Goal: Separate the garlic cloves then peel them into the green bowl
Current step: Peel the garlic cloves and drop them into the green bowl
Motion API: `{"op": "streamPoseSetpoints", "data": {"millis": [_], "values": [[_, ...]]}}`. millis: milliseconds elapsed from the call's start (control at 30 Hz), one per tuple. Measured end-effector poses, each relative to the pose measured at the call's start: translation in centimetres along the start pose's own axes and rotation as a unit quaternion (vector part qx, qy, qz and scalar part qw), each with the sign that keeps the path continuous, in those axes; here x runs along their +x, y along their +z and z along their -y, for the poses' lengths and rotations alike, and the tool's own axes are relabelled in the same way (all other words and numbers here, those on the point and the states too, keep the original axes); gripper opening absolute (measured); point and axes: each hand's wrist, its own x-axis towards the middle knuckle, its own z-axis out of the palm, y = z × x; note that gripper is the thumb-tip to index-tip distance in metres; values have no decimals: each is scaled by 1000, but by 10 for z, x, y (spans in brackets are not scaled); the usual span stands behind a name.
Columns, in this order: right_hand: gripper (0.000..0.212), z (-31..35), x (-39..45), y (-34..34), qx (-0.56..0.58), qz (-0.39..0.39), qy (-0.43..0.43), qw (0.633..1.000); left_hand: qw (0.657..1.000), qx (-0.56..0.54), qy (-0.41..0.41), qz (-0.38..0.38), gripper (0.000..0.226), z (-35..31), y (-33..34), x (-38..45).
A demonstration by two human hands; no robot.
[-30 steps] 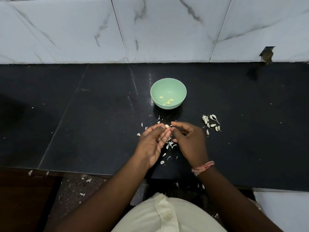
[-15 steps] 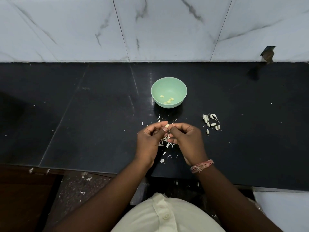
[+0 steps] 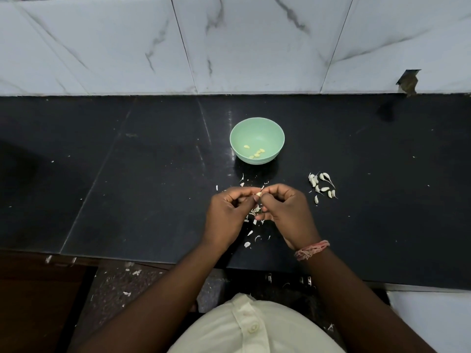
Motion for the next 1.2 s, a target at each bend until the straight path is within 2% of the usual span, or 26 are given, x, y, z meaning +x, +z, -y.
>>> {"op": "streamPoseSetpoints", "data": {"millis": [133, 267, 400, 500, 700, 933, 1033, 1200], "values": [[6, 4, 2, -1, -46, 0, -16, 999, 1000, -3, 17, 4, 18, 1, -1, 2], [9, 7, 2, 3, -93, -13, -28, 995, 1000, -28, 1, 14, 20, -2, 2, 1], [7, 5, 3, 5, -103, 0, -18, 994, 999, -45, -2, 12, 19, -1, 1, 4], [7, 2, 4, 7, -83, 7, -8, 996, 995, -98, -17, -4, 18, 3, 4, 7], [11, -2, 5, 10, -33, -17, 8, 999, 948, -294, -114, -33, 20, 11, 13, 6], [11, -6, 5, 14, 68, -35, 44, 996, 886, -431, -152, -84, 18, 15, 13, 10], [7, -10, 7, 10, 48, -60, 17, 997, 878, -446, -151, -88, 18, 12, 9, 11], [20, -11, 7, 10, -45, -66, -37, 996, 891, -421, -149, -84, 20, 9, 9, 10]]}}
